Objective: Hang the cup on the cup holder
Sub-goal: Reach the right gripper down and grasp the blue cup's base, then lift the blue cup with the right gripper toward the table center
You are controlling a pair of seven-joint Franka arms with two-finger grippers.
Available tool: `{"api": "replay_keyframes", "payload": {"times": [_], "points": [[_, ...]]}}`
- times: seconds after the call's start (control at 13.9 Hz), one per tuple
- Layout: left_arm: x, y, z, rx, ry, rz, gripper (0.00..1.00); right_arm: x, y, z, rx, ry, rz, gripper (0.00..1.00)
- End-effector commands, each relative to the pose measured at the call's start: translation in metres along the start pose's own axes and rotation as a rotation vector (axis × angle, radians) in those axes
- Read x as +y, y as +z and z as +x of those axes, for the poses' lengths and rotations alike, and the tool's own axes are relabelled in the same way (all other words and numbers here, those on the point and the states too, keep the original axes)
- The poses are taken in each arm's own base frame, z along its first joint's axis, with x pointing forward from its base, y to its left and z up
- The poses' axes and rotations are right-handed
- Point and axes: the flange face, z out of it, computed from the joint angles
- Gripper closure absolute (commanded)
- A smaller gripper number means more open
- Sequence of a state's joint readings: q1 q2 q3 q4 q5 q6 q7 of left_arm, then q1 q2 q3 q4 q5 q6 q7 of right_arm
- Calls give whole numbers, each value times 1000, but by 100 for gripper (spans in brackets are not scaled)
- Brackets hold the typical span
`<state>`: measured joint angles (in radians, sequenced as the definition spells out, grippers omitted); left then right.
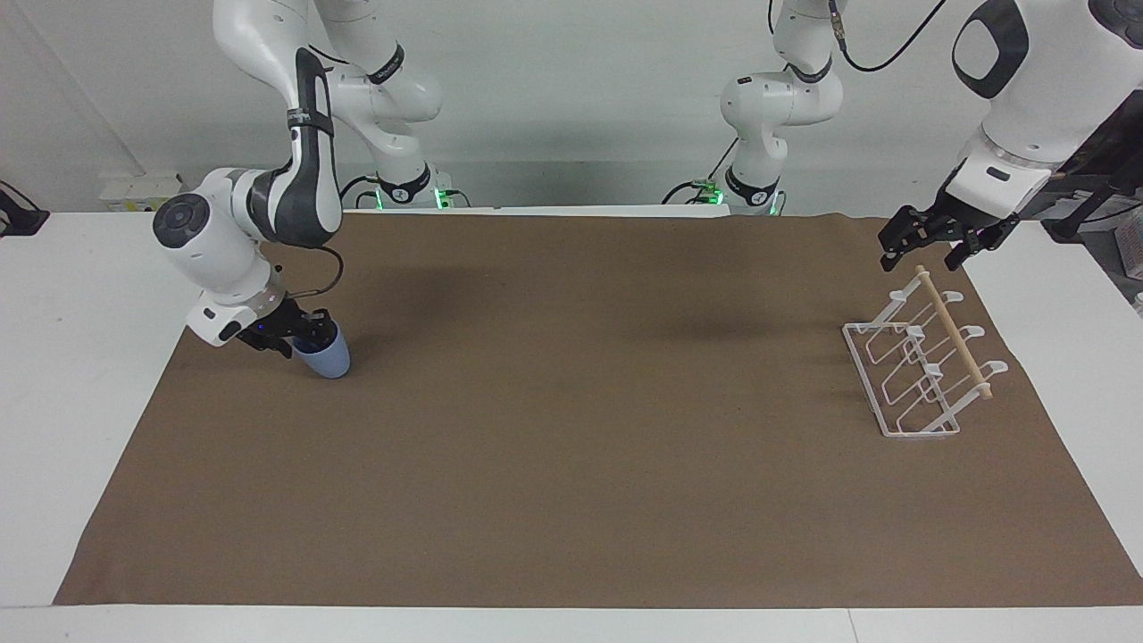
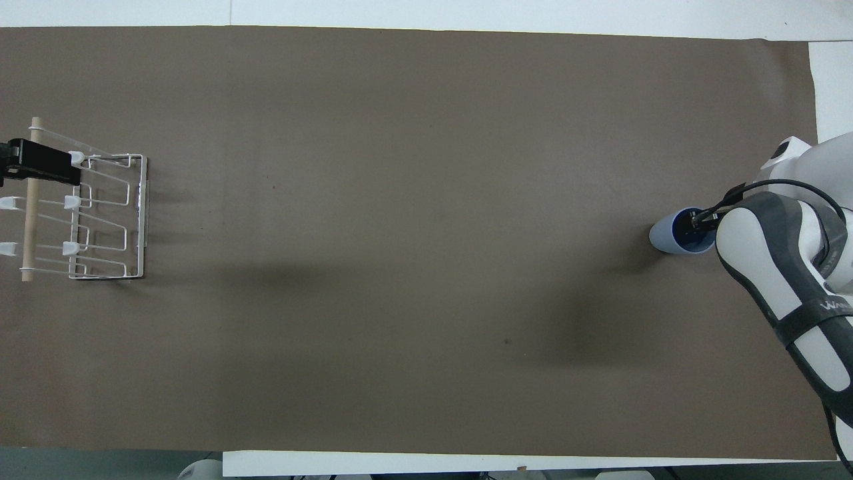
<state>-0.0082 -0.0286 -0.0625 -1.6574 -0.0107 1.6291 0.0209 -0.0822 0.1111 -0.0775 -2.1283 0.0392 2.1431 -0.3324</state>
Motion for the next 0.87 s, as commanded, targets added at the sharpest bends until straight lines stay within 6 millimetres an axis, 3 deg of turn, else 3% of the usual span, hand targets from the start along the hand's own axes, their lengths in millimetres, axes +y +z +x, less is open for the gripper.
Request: {"api": "replay_keyframes", "payload": {"times": [0.0, 0.07, 0.29, 0.43, 0.65, 0.79], "points": [[-3, -3, -8, -7, 6, 17, 0, 6, 5, -3, 9, -40, 11, 89], [-3, -4, -9, -5, 7, 17, 0, 7, 4, -2, 12, -41, 11, 97], [-3, -4, -9, -5, 6, 17, 0, 7, -5, 1, 1, -53, 16, 100], [-3, -4, -9, -5, 6, 17, 0, 0, -46, 12, -39, -65, 53, 100], [-3, -4, -9, -5, 6, 17, 0, -29, -118, 22, -38, 3, 283, 100], [-3, -4, -9, -5, 6, 17, 0, -65, -148, 28, -54, 124, 450, 100]]}}
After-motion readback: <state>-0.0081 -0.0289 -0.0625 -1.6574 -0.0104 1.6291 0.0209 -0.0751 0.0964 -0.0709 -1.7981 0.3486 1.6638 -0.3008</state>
